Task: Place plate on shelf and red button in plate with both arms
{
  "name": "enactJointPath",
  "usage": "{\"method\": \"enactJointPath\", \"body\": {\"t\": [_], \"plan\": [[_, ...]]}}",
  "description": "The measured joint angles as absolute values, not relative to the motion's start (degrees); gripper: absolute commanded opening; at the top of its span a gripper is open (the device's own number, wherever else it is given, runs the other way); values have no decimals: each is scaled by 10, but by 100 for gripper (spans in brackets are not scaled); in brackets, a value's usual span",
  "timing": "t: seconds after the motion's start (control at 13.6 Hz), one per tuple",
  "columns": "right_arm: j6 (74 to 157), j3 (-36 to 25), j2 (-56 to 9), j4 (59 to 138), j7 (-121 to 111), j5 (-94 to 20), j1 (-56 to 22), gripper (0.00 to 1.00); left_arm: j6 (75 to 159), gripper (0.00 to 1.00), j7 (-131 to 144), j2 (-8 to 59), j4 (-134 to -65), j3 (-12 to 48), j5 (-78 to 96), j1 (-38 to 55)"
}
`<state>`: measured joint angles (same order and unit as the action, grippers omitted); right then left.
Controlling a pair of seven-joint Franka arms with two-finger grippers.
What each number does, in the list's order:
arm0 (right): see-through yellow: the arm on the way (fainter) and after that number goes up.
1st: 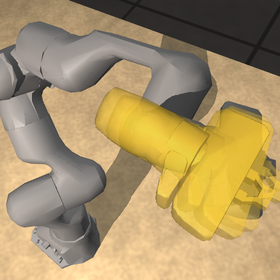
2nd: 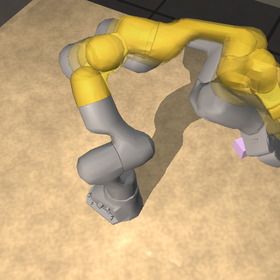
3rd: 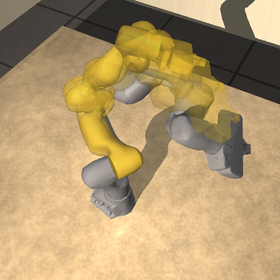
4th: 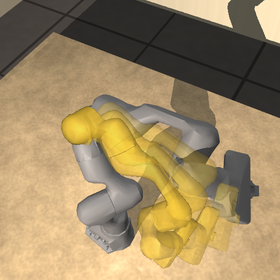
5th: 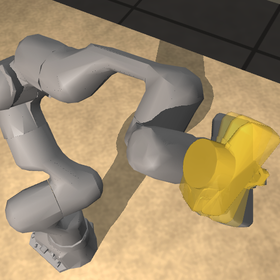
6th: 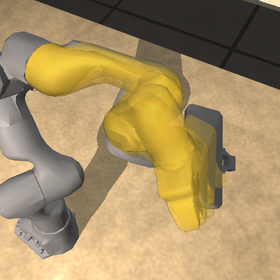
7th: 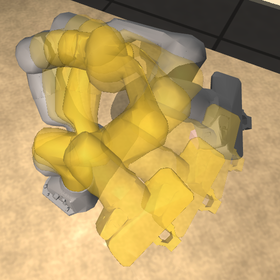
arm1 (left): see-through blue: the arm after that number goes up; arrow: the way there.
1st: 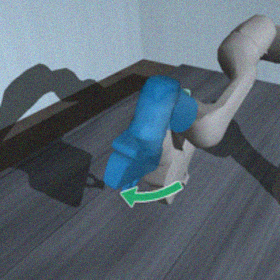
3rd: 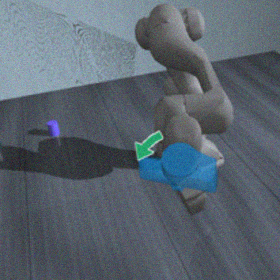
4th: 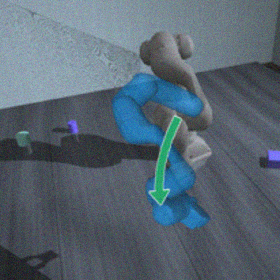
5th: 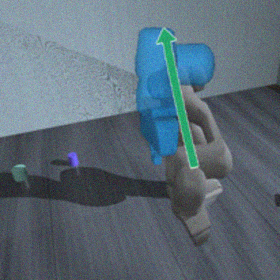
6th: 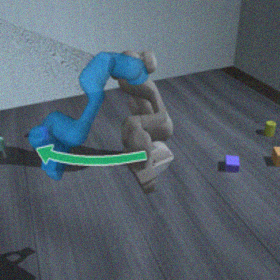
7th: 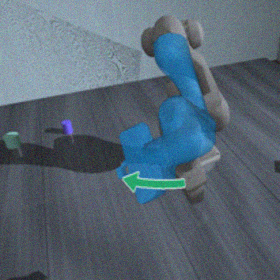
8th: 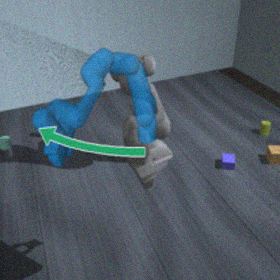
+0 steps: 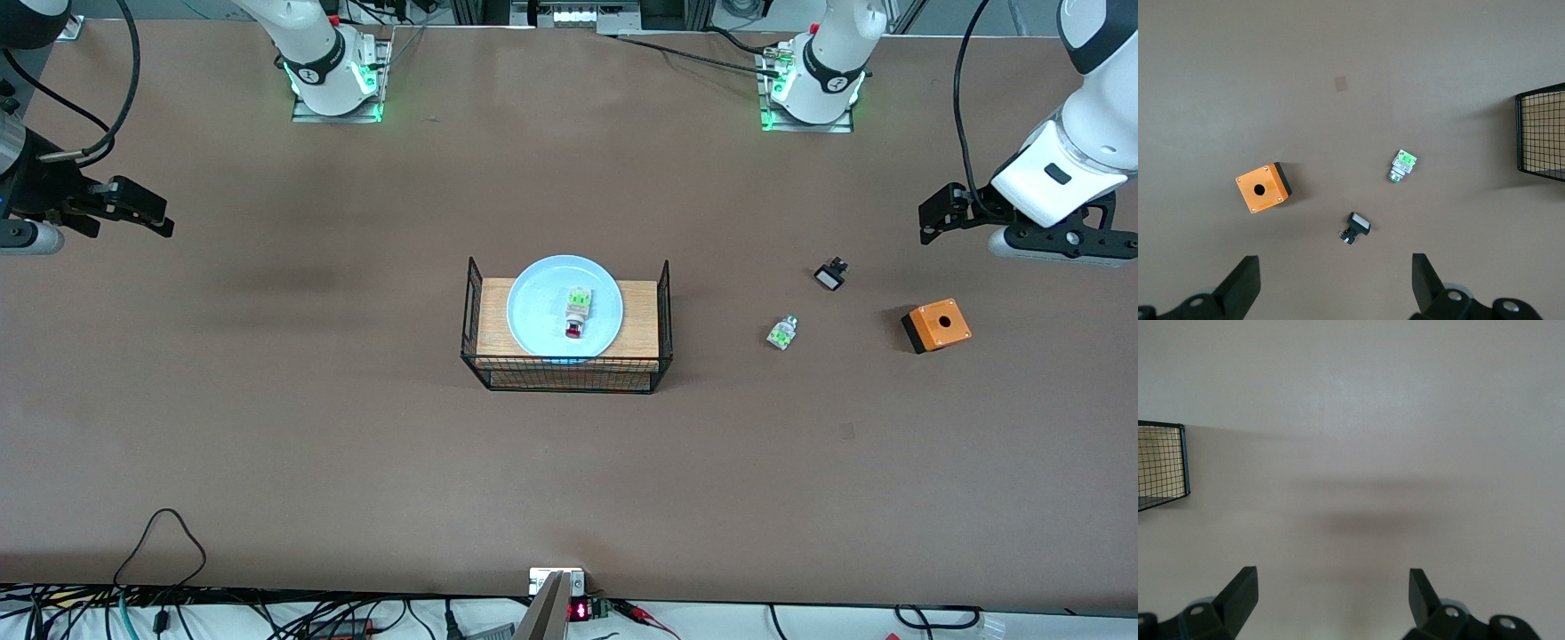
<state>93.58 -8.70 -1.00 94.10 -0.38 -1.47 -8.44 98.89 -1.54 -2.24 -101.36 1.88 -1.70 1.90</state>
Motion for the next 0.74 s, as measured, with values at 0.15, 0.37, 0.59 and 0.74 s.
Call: {"method": "enactJointPath", "body": {"t": [0.15, 0.37, 0.59, 0.74], "plan": [[935, -85, -10, 941, -4, -15, -87, 100, 989, 100, -15, -22, -1014, 19, -17, 19], [935, -85, -10, 941, -4, -15, -90, 100, 989, 100, -15, -21, -1014, 19, -17, 19], [935, -85, -10, 941, -4, -13, -90, 100, 989, 100, -18, -16, -1009, 19, -17, 18], [935, -85, -10, 941, -4, -9, -90, 100, 989, 100, -18, -12, -1006, 19, -17, 17]]}}
